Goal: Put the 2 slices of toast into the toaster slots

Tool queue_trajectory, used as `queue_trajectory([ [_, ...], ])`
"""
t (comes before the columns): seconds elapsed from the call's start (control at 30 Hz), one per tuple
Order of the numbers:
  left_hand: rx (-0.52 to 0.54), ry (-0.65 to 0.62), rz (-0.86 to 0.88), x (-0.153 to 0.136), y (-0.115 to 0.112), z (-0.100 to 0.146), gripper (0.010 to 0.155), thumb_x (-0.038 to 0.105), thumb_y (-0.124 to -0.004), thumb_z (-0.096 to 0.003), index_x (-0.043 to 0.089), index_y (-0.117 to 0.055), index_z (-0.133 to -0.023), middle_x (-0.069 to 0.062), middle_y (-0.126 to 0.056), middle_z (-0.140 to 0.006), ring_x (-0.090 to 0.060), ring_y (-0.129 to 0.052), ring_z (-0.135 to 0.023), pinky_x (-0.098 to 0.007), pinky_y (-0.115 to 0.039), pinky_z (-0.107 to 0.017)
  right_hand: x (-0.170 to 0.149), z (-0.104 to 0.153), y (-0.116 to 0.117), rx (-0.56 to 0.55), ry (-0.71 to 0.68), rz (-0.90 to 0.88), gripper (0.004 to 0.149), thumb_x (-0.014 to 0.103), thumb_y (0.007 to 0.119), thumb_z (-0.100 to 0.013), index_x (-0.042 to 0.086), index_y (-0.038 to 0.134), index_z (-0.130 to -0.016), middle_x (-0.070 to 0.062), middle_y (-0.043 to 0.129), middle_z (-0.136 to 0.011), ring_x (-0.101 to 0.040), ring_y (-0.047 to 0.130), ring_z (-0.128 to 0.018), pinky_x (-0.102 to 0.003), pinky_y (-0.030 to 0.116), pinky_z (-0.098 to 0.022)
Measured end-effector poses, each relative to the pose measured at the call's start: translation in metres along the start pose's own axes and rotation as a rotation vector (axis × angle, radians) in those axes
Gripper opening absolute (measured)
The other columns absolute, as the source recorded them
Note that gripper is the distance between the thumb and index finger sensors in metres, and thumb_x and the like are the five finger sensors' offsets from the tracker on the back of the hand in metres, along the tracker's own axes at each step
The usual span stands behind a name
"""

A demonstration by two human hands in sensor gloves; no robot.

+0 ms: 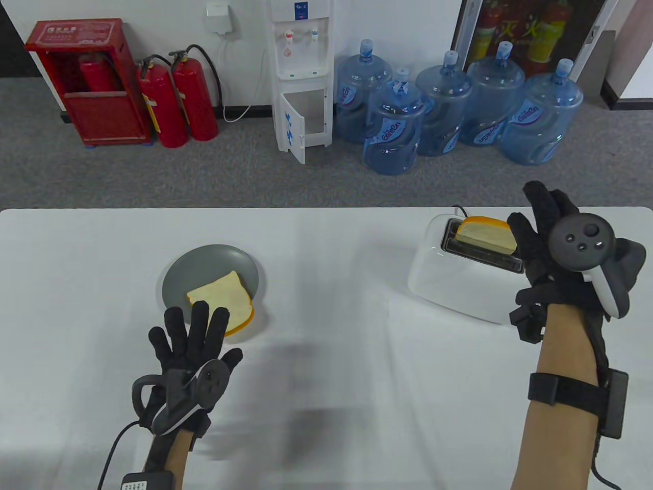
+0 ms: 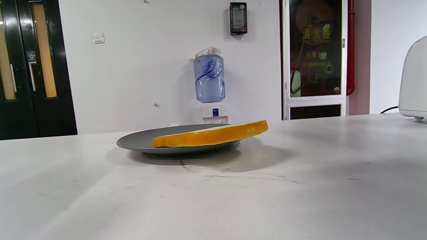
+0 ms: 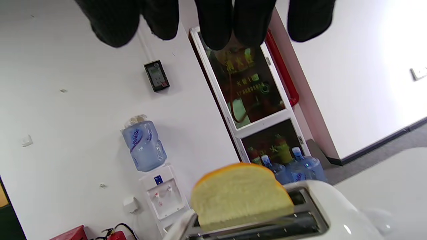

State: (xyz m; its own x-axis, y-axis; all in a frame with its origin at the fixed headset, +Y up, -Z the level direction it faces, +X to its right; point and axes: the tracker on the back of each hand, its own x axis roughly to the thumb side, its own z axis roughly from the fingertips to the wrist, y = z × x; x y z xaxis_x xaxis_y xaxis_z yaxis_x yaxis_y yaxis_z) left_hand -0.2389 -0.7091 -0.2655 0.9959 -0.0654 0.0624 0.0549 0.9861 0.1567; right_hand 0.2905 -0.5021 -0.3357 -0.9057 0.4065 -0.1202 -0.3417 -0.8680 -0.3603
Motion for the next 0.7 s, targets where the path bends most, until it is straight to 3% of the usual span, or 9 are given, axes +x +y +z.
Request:
queue_trajectory([
  [0.33, 0.009, -0.043, 0.019, 0.011, 0.003, 0.004, 0.073, 0.064, -0.046, -0.0551, 0.038, -0.023, -0.120, -0.003, -0.019, -0.128, -0.049, -0.012, -0.112, -0.065, -0.018, -0.076, 0.019, 0.041, -0.033, -0.106, -0.124, 0.010, 0.064, 0.057, 0.059, -0.069, 0.037, 0.038, -0.126, -0.010, 0.039, -0.134, -0.042, 0.044, -0.122, -0.070, 0.046, -0.082],
  [0.7, 0.011, -0.058, 0.026, 0.015, 0.001, 0.005, 0.073, 0.064, -0.046, -0.0550, 0.038, -0.023, -0.120, -0.003, -0.019, -0.128, -0.049, -0.012, -0.112, -0.065, -0.018, -0.076, 0.041, 0.080, -0.025, -0.246, -0.237, 0.036, 0.068, 0.060, 0.058, -0.069, 0.034, 0.034, -0.127, -0.012, 0.034, -0.134, -0.046, 0.040, -0.120, -0.071, 0.044, -0.081],
])
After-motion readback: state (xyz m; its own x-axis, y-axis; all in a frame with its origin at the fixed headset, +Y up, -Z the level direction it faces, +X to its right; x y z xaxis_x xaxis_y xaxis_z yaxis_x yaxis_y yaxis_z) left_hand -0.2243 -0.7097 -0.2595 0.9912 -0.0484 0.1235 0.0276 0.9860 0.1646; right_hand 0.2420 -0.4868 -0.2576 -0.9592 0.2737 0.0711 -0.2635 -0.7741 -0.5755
